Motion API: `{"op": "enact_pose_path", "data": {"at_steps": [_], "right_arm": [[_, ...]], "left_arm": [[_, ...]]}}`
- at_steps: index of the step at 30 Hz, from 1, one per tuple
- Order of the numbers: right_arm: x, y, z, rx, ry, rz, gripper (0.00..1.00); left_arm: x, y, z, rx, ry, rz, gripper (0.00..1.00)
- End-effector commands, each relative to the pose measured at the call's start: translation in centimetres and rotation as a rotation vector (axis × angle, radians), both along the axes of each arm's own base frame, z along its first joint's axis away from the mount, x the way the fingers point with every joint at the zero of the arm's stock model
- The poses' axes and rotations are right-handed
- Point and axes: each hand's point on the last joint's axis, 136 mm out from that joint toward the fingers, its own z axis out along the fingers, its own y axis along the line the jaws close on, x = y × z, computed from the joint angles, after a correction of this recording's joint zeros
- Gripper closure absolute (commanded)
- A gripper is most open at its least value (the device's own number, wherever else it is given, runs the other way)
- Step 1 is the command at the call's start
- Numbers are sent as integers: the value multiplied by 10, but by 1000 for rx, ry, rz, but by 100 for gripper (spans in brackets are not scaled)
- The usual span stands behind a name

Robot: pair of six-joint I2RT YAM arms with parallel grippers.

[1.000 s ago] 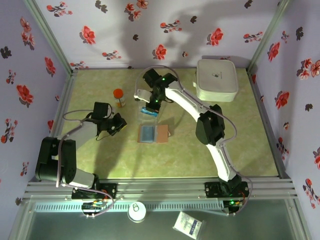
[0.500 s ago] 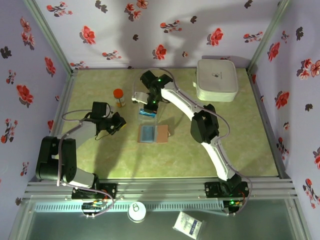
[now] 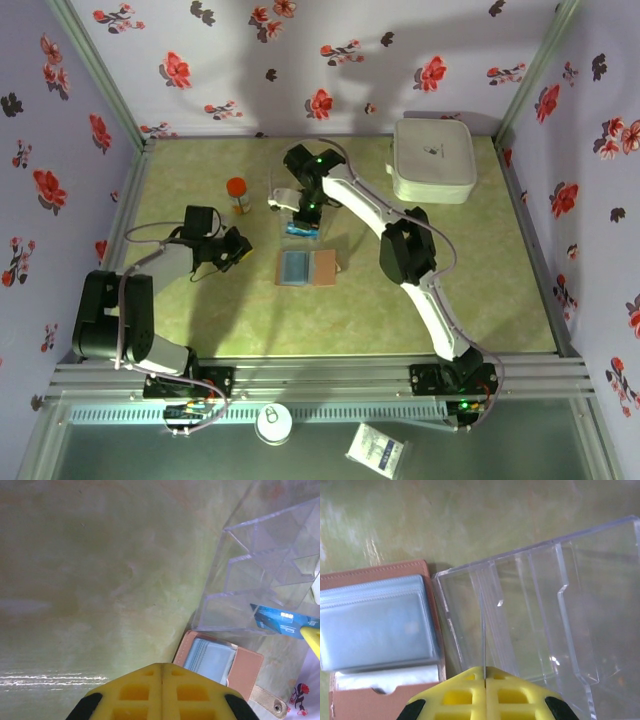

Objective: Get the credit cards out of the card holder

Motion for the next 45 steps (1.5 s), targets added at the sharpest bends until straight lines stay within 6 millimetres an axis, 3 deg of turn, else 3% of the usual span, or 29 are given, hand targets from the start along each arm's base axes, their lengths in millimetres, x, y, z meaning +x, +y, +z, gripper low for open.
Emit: {"op": "enact_pose_path", "data": {"at_steps": [1, 13, 23, 38, 45], "right_arm": [[0, -24, -3, -73, 40, -74, 100], [7, -52, -4, -102, 71, -226, 100], [-17, -49, -16, -80, 144, -12, 100], [-33, -41, -28, -19, 299, 76, 100], [-26, -43, -20, -29, 270, 64, 84]], "left_arm": [[-1, 0, -7, -21, 19, 6, 97], [1, -4, -11, -46, 38, 1, 97], [-3, -5, -12, -47, 47, -8, 97], [-5, -3, -17, -43, 62, 3, 97], [-4, -3, -17, -47, 59, 12, 97]]}}
